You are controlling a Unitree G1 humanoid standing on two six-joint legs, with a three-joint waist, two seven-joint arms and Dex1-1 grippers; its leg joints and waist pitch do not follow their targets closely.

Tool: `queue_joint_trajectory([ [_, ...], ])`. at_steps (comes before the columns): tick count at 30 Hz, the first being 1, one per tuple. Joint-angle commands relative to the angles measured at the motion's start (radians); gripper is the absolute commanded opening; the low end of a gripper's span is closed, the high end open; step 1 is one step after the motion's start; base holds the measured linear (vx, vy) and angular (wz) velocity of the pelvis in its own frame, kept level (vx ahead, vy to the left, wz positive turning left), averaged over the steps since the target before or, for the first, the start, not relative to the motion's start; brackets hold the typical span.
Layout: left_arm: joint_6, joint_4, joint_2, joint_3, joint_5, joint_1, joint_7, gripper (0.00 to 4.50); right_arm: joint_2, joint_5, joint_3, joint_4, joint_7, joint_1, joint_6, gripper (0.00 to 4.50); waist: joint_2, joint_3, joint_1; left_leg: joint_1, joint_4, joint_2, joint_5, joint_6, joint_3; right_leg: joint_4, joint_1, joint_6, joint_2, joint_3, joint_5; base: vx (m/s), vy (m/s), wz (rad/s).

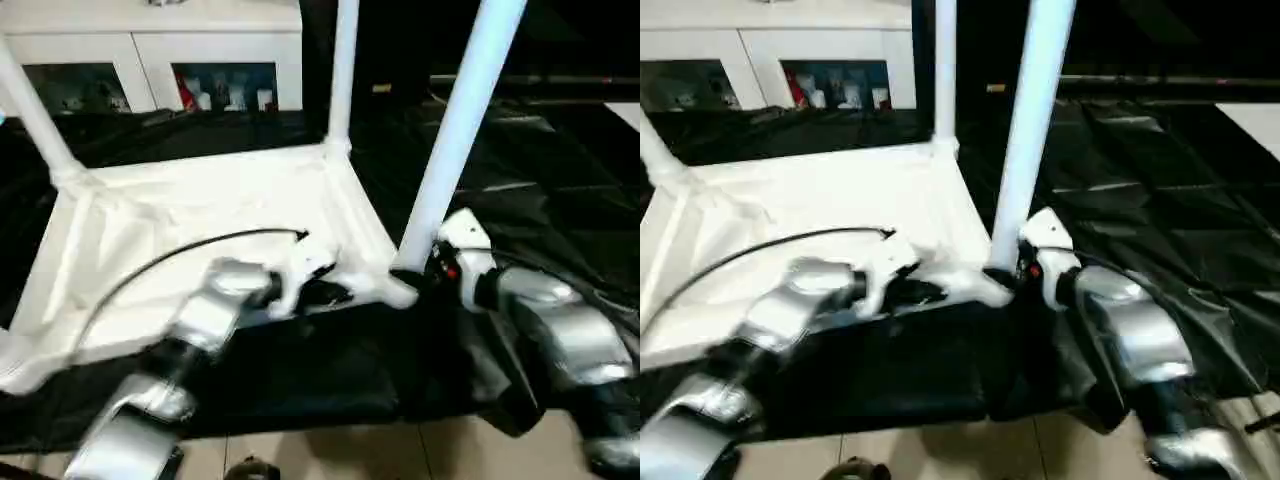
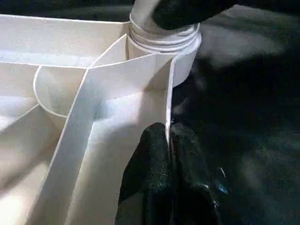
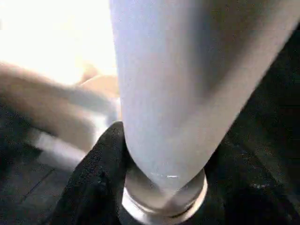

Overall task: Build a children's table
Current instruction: Rotate leg to tighten

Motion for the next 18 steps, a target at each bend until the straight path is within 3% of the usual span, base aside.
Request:
queue_joint_trajectory([
  [1, 0.018, 0.055, -0.064, 0.069, -0.006, -0.045, 0.209, 0.00, 0.093, -0.023, 0.006, 0.112, -0.173, 0.006, -0.024, 1.97, -0.020, -0.072, -0.003, 0.033, -0.070, 0.063, -0.198, 0.000, -0.037, -0.087, 0.032, -0.192, -0.091, 0.050, -0.301, 0.000, 0.000, 0.00],
  [2, 0.018, 0.055, -0.064, 0.069, -0.006, -0.045, 0.209, 0.00, 0.093, -0.023, 0.006, 0.112, -0.173, 0.006, -0.024, 1.97, -0.022, -0.073, -0.007, 0.033, -0.071, 0.062, -0.196, 0.000, -0.036, -0.087, 0.033, -0.192, -0.087, 0.050, -0.278, 0.000, 0.000, 0.00],
  [3, 0.008, 0.095, -0.097, 0.074, 0.006, -0.069, 0.284, 0.00, 0.154, -0.038, -0.014, 0.188, -0.295, -0.014, -0.070, 1.97, -0.017, -0.073, -0.006, 0.034, -0.071, 0.062, -0.195, 0.001, -0.036, -0.086, 0.032, -0.192, -0.088, 0.051, -0.270, 0.000, 0.000, 0.00],
  [4, -0.003, 0.110, -0.113, 0.080, 0.009, -0.078, 0.324, 0.00, 0.181, -0.042, -0.024, 0.217, -0.346, -0.023, -0.098, 1.96, -0.018, -0.072, -0.009, 0.033, -0.071, 0.060, -0.201, 0.000, -0.035, -0.089, 0.032, -0.192, -0.088, 0.051, -0.267, 0.000, 0.000, 0.00],
  [8, -0.039, 0.160, -0.155, 0.085, 0.025, -0.112, 0.403, 0.00, 0.263, -0.060, -0.071, 0.314, -0.495, -0.073, -0.180, 1.96, -0.011, -0.074, -0.009, 0.032, -0.074, 0.059, -0.203, 0.004, -0.037, -0.088, 0.037, -0.183, -0.085, 0.051, -0.241, 0.000, 0.000, 0.00],
  [11, -0.052, 0.179, -0.162, 0.072, 0.035, -0.123, 0.403, 0.00, 0.288, -0.059, -0.073, 0.340, -0.478, -0.096, -0.220, 1.96, -0.004, -0.074, -0.009, 0.034, -0.075, 0.060, -0.227, 0.004, -0.036, -0.090, 0.036, -0.179, -0.085, 0.051, -0.230, 0.000, 0.000, 0.00],
  [15, -0.067, 0.188, -0.155, 0.056, 0.041, -0.124, 0.371, 0.00, 0.290, -0.045, -0.037, 0.305, -0.373, -0.093, -0.251, 1.96, -0.006, -0.074, -0.008, 0.032, -0.078, 0.061, -0.237, 0.012, -0.038, -0.088, 0.042, -0.179, -0.085, 0.050, -0.220, 0.000, 0.000, 0.00],
  [16, -0.069, 0.186, -0.153, 0.053, 0.041, -0.123, 0.361, 0.00, 0.287, -0.043, -0.036, 0.299, -0.368, -0.091, -0.252, 2.52, -0.006, -0.073, -0.008, 0.032, -0.077, 0.062, -0.236, 0.014, -0.038, -0.088, 0.041, -0.181, -0.086, 0.051, -0.223, 0.000, 0.000, 0.00],
  [18, -0.090, 0.174, -0.142, 0.032, 0.044, -0.116, 0.303, 0.00, 0.264, -0.038, -0.037, 0.281, -0.349, -0.091, -0.256, 2.66, -0.008, -0.074, -0.006, 0.032, -0.076, 0.061, -0.229, 0.020, -0.037, -0.090, 0.042, -0.182, -0.088, 0.051, -0.226, 0.000, 0.000, 0.00],
])
